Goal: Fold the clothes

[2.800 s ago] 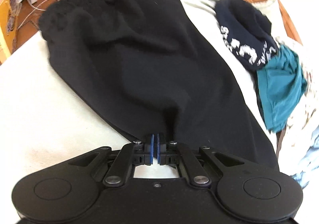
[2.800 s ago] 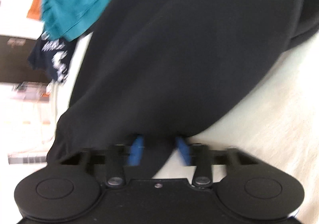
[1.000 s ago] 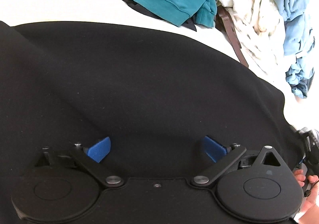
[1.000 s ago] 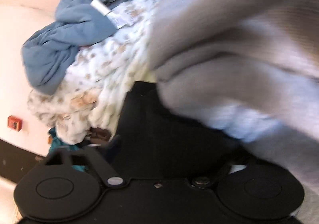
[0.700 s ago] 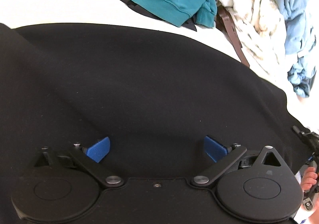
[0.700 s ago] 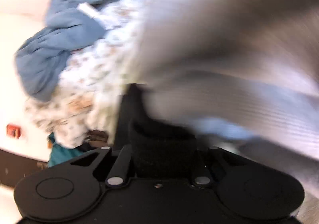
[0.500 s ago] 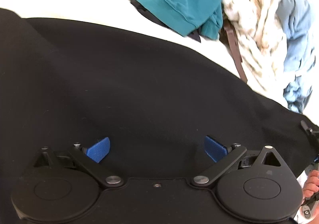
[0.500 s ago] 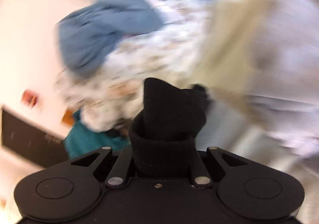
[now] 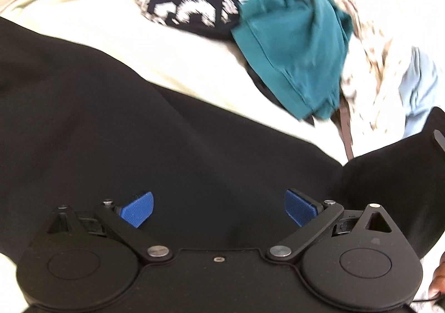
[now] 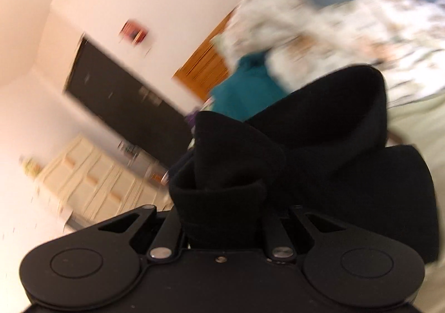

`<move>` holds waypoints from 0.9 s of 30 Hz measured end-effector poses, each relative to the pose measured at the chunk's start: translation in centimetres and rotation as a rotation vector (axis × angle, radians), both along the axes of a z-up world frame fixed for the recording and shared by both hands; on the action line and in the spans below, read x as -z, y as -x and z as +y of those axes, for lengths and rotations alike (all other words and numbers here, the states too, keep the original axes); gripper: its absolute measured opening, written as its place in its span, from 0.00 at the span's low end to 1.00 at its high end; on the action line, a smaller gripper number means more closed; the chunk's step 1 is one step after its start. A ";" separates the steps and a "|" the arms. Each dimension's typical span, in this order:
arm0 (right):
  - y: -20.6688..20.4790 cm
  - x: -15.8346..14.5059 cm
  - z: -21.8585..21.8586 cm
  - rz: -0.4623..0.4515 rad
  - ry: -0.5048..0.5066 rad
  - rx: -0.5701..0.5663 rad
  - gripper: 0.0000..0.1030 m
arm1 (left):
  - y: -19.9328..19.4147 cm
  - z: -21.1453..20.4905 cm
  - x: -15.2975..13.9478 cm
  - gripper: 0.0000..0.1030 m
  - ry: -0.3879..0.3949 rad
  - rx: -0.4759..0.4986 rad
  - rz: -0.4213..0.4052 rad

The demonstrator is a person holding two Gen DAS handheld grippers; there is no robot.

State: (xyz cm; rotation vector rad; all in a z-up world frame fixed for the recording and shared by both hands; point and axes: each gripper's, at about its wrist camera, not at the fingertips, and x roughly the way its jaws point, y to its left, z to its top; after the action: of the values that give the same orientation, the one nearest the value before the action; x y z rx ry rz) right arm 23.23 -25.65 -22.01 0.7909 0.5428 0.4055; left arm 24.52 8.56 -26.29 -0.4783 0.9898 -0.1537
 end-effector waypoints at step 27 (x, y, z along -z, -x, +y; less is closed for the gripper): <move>2.8 8.1 27.7 0.268 0.395 -0.481 0.61 | -0.9 14.1 -1.0 0.99 0.060 -0.104 0.002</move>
State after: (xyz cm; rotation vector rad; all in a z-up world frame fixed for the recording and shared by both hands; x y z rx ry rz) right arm 20.42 2.06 -30.13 0.3258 1.0361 0.6142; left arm 25.43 22.70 -25.25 -0.5836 0.9621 -0.0897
